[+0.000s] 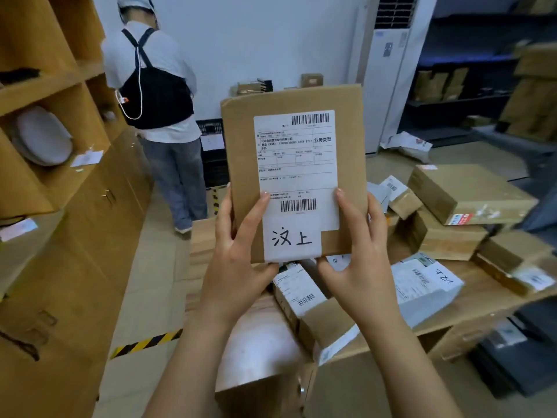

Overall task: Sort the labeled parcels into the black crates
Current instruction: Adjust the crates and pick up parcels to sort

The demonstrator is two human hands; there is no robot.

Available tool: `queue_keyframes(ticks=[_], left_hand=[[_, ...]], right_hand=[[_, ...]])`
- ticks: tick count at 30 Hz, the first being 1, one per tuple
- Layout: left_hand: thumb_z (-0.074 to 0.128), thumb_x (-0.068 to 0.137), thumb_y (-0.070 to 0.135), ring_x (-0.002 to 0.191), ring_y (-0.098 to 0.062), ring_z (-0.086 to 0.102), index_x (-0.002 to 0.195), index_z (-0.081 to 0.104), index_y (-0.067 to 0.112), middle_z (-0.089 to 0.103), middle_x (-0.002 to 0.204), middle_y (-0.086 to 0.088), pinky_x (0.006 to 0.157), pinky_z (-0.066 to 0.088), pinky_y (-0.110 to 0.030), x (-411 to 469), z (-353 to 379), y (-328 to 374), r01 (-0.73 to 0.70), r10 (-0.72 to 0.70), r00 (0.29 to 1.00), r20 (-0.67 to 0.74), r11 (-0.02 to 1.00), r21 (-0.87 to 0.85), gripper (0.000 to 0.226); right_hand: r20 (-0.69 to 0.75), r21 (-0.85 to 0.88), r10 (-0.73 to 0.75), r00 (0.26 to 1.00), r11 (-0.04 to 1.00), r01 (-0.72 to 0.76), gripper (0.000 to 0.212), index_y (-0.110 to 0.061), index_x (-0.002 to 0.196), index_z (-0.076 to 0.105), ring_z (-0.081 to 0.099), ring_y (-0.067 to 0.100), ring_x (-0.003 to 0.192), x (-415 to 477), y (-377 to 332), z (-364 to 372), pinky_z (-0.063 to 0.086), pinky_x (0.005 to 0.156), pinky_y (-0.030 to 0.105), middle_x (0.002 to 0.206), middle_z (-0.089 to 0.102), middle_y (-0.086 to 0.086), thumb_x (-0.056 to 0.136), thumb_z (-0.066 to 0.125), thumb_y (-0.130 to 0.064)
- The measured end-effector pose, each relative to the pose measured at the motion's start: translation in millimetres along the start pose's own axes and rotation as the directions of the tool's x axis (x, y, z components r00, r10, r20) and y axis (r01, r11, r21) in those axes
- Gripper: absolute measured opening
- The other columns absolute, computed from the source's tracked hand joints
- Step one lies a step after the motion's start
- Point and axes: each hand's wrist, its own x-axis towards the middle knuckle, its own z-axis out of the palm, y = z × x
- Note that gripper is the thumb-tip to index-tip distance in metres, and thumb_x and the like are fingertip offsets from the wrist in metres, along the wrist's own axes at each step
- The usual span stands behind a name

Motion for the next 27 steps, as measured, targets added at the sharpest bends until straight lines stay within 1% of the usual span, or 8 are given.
queue_keyframes(ticks=[4,9,11,15,18,20,23,27], left_hand=[[0.086,0.069,0.016,0.142,-0.006,0.015,0.144,0.023,0.052,0.006,0.16,0.006,0.089,0.021,0.008,16,6,-8,-0.016,0.015,0.999,0.05,1.0,0.021,0.104],[0.083,0.073,0.017,0.13,0.025,-0.004,0.139,0.014,0.065,-0.014,0.144,0.042,0.099,0.018,0.0,40,8,-29,-0.034,0.061,0.979,0.193,0.99,-0.136,0.107],[0.083,0.072,0.014,0.129,0.026,-0.004,0.142,0.019,0.06,-0.01,0.151,0.032,0.102,0.019,-0.003,48,7,-39,-0.071,0.106,0.969,0.224,0.985,-0.159,0.106],[0.082,0.07,0.007,0.122,0.035,0.0,0.144,0.024,0.054,0.0,0.158,0.012,0.084,0.016,0.014,60,5,-56,-0.106,0.176,0.944,0.279,0.963,-0.248,0.105],[0.084,0.068,0.009,0.13,0.026,0.009,0.144,0.025,0.054,0.002,0.16,0.007,0.084,0.016,0.013,62,2,-71,-0.141,0.231,0.922,0.31,0.948,-0.287,0.106],[0.085,0.065,0.007,0.131,0.017,0.017,0.145,0.029,0.05,0.006,0.162,0.001,0.083,0.021,0.012,61,2,-83,-0.167,0.273,0.904,0.328,0.934,-0.316,0.107],[0.085,0.066,0.011,0.134,0.018,0.012,0.139,0.024,0.062,-0.003,0.158,0.022,0.087,0.027,0.003,55,4,-91,-0.16,0.347,0.833,0.431,0.896,-0.414,0.107],[0.084,0.067,0.015,0.141,0.01,0.014,0.138,0.027,0.06,-0.003,0.159,0.022,0.093,0.032,-0.007,33,12,-83,-0.124,0.433,0.723,0.539,0.848,-0.515,0.101]], right_hand=[[-0.036,-0.054,0.044,0.998,0.997,-0.046,0.096,-0.047,0.146,0.028,0.021,0.01,0.145,5,-1,-1,0.032,0.08,-0.005,0.159,0.008,-0.01,0.072,0.079,-0.011],[-0.106,-0.091,0.096,0.99,0.99,-0.106,0.095,-0.048,0.145,0.026,0.002,-0.012,0.141,10,-10,12,0.025,0.091,0.005,0.159,0.005,-0.01,0.071,0.078,-0.02],[-0.144,-0.128,0.124,0.982,0.981,-0.143,0.095,-0.049,0.145,0.026,0.001,-0.012,0.141,10,-15,20,0.026,0.089,0.003,0.159,0.005,-0.01,0.072,0.077,-0.016],[-0.195,-0.173,0.221,0.956,0.951,-0.255,0.098,-0.055,0.143,0.02,0.0,-0.027,0.128,7,-32,35,0.029,0.075,-0.009,0.156,0.0,-0.021,0.075,0.075,-0.01],[-0.225,-0.205,0.275,0.935,0.924,-0.321,0.097,-0.058,0.143,0.015,0.018,-0.01,0.135,0,-47,47,0.035,0.075,-0.004,0.157,0.002,-0.019,0.078,0.076,-0.018],[-0.246,-0.225,0.316,0.916,0.901,-0.371,0.097,-0.059,0.143,0.013,0.027,-0.007,0.129,-9,-56,53,0.042,0.08,0.009,0.158,0.007,-0.015,0.078,0.076,-0.023],[-0.307,-0.246,0.411,0.858,0.837,-0.489,0.098,-0.06,0.142,0.012,0.037,-0.013,0.12,-33,-67,60,0.053,0.085,0.034,0.158,0.012,-0.009,0.077,0.075,-0.023],[-0.401,-0.251,0.513,0.759,0.735,-0.63,0.097,-0.06,0.141,0.013,0.031,0.012,0.14,-79,-79,64,0.049,0.094,0.035,0.158,0.011,-0.007,0.076,0.074,-0.023]])
